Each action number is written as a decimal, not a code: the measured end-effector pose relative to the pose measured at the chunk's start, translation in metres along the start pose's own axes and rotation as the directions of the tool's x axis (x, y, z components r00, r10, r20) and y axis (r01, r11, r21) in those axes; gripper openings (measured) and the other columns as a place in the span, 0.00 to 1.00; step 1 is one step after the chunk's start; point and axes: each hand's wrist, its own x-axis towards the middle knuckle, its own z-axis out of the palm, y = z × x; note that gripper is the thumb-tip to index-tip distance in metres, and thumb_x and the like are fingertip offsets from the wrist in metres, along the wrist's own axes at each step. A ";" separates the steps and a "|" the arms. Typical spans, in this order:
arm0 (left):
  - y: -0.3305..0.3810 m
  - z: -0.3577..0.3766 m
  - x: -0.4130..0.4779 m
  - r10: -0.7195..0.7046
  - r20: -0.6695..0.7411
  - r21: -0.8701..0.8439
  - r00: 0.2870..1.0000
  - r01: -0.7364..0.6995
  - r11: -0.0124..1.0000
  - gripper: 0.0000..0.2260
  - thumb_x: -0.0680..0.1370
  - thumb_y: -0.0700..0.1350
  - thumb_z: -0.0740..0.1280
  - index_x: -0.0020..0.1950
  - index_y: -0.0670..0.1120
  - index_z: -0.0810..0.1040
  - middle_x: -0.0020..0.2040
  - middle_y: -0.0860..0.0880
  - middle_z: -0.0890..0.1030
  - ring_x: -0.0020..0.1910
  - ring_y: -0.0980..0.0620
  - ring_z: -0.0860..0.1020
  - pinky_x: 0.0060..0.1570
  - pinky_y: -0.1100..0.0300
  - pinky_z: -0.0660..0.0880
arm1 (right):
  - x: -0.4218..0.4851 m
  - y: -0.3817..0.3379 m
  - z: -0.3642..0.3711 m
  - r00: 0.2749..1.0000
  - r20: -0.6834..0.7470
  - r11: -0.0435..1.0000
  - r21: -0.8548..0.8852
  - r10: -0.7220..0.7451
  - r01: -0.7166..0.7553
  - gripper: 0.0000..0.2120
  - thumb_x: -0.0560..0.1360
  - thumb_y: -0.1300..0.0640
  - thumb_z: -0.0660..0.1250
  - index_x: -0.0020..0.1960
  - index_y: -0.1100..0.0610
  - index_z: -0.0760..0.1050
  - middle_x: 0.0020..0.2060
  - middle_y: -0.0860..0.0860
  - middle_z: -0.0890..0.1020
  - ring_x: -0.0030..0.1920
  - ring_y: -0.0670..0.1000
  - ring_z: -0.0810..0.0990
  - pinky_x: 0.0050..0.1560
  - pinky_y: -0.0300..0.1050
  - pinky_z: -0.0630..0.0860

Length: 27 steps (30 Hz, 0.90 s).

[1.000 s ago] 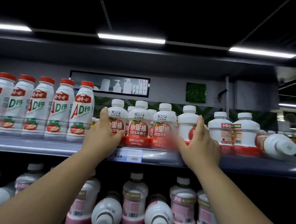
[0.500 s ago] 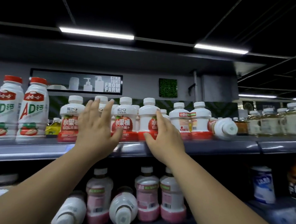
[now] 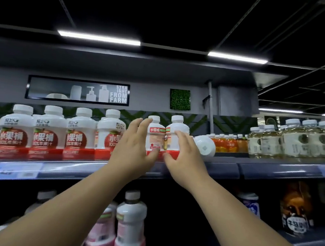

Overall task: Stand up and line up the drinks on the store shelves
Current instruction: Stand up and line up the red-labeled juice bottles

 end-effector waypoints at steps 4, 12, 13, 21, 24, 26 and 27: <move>0.017 0.019 0.015 -0.218 0.061 -0.097 0.974 0.223 0.970 0.35 0.73 0.53 0.71 0.75 0.55 0.57 0.69 0.49 0.69 0.62 0.52 0.70 0.59 0.55 0.68 | 0.003 0.031 -0.014 0.997 0.050 0.995 -0.079 -0.060 0.064 0.34 0.76 0.49 0.67 0.77 0.49 0.56 0.73 0.47 0.64 0.69 0.51 0.66 0.68 0.50 0.70; 0.023 0.038 0.046 -0.577 0.217 0.218 0.787 0.537 0.815 0.55 0.68 0.69 0.72 0.79 0.49 0.40 0.70 0.40 0.70 0.63 0.39 0.75 0.58 0.46 0.74 | 0.038 0.034 -0.030 0.994 0.094 0.998 -0.013 0.059 -0.058 0.39 0.75 0.51 0.65 0.80 0.50 0.48 0.74 0.53 0.63 0.70 0.57 0.67 0.67 0.54 0.68; 0.023 0.039 0.049 -0.602 0.241 0.246 0.761 0.552 0.797 0.56 0.69 0.68 0.72 0.79 0.46 0.38 0.69 0.39 0.71 0.62 0.40 0.76 0.57 0.47 0.74 | 0.044 0.031 -0.027 0.983 0.130 0.992 -0.004 0.129 -0.130 0.42 0.75 0.49 0.66 0.80 0.50 0.44 0.74 0.55 0.63 0.70 0.59 0.68 0.66 0.54 0.68; 0.000 0.034 0.047 -0.613 0.227 0.047 0.757 0.620 0.783 0.37 0.63 0.63 0.73 0.61 0.47 0.59 0.52 0.47 0.78 0.50 0.44 0.80 0.53 0.44 0.78 | 0.051 0.038 -0.007 0.960 0.142 0.964 -0.141 0.243 -0.223 0.52 0.67 0.30 0.70 0.77 0.53 0.46 0.69 0.55 0.72 0.66 0.59 0.74 0.59 0.53 0.72; -0.001 0.030 0.040 -0.572 0.232 -0.045 0.787 0.596 0.802 0.38 0.62 0.65 0.67 0.65 0.49 0.59 0.54 0.47 0.79 0.50 0.45 0.79 0.56 0.44 0.76 | 0.051 0.040 -0.010 0.955 0.184 0.971 -0.101 0.230 -0.215 0.56 0.67 0.29 0.69 0.79 0.53 0.41 0.72 0.55 0.70 0.68 0.59 0.72 0.63 0.55 0.71; 0.000 0.030 0.039 -0.563 0.242 -0.030 0.790 0.586 0.810 0.45 0.62 0.68 0.70 0.71 0.50 0.56 0.58 0.48 0.79 0.53 0.45 0.79 0.57 0.44 0.76 | 0.049 0.040 -0.012 0.935 0.264 0.969 -0.135 0.235 -0.206 0.57 0.69 0.31 0.68 0.79 0.51 0.35 0.71 0.54 0.72 0.67 0.58 0.74 0.61 0.54 0.72; 0.001 0.030 0.038 -0.561 0.228 0.003 0.796 0.575 0.818 0.49 0.62 0.71 0.71 0.73 0.49 0.54 0.59 0.47 0.78 0.54 0.44 0.79 0.58 0.44 0.76 | 0.048 0.040 -0.014 0.931 0.278 0.969 -0.147 0.234 -0.200 0.56 0.70 0.32 0.69 0.79 0.52 0.35 0.70 0.53 0.72 0.66 0.58 0.75 0.59 0.53 0.72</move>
